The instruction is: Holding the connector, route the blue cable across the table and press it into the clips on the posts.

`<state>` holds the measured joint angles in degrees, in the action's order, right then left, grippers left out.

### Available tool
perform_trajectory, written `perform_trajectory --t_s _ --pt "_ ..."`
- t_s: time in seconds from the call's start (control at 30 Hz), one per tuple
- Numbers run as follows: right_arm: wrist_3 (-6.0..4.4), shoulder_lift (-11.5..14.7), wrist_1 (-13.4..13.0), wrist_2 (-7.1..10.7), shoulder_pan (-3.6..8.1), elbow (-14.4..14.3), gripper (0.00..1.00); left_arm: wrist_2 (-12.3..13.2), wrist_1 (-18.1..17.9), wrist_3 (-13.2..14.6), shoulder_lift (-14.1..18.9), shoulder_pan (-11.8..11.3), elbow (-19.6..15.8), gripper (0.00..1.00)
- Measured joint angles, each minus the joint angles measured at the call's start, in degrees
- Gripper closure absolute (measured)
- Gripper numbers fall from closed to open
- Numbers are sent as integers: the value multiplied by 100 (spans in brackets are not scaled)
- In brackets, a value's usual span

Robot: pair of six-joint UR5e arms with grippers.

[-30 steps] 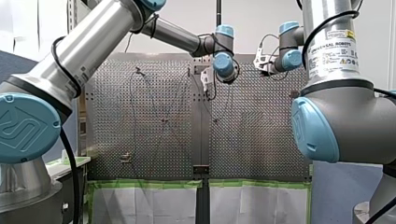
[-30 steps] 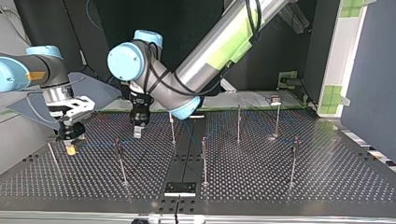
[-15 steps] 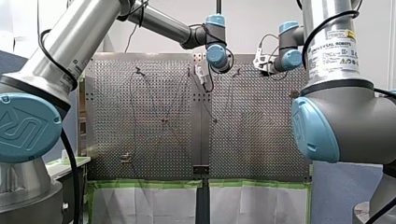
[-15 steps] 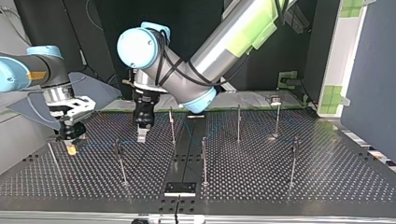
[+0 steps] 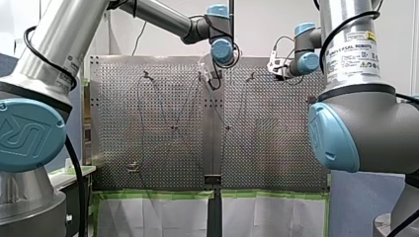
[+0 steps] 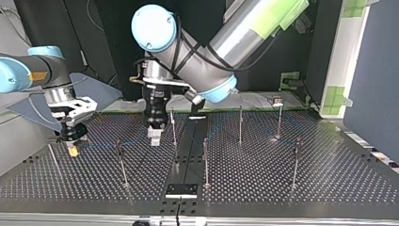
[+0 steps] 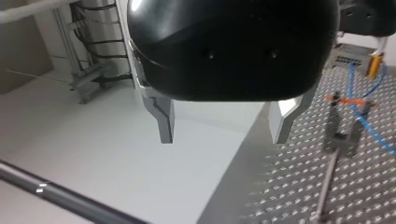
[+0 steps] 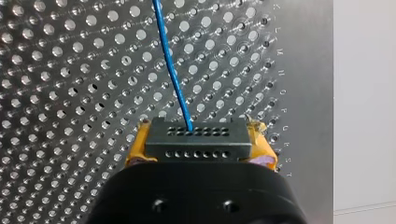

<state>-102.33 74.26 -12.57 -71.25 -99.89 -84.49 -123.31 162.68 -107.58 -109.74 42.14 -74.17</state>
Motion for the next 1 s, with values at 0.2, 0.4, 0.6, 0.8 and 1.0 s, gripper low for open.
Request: perform_trajectory --t_s 0.2,0.4,0.6,0.8,1.0 --pt "0 1 0 1 -14 -1 100 -296 -304 200 300 -3 -299 0" --pt "5 2 0 -3 -15 1 100 -434 -582 190 582 -2 -582 0" --pt "9 1 -4 -3 -15 2 100 -433 -931 -101 931 -13 -932 0" --pt "9 -1 -1 -4 -16 -1 100 -323 -1275 -96 1275 -26 -1276 0" --pt "9 -1 0 -1 -16 0 100 -231 -1601 198 1599 -59 -1600 0"
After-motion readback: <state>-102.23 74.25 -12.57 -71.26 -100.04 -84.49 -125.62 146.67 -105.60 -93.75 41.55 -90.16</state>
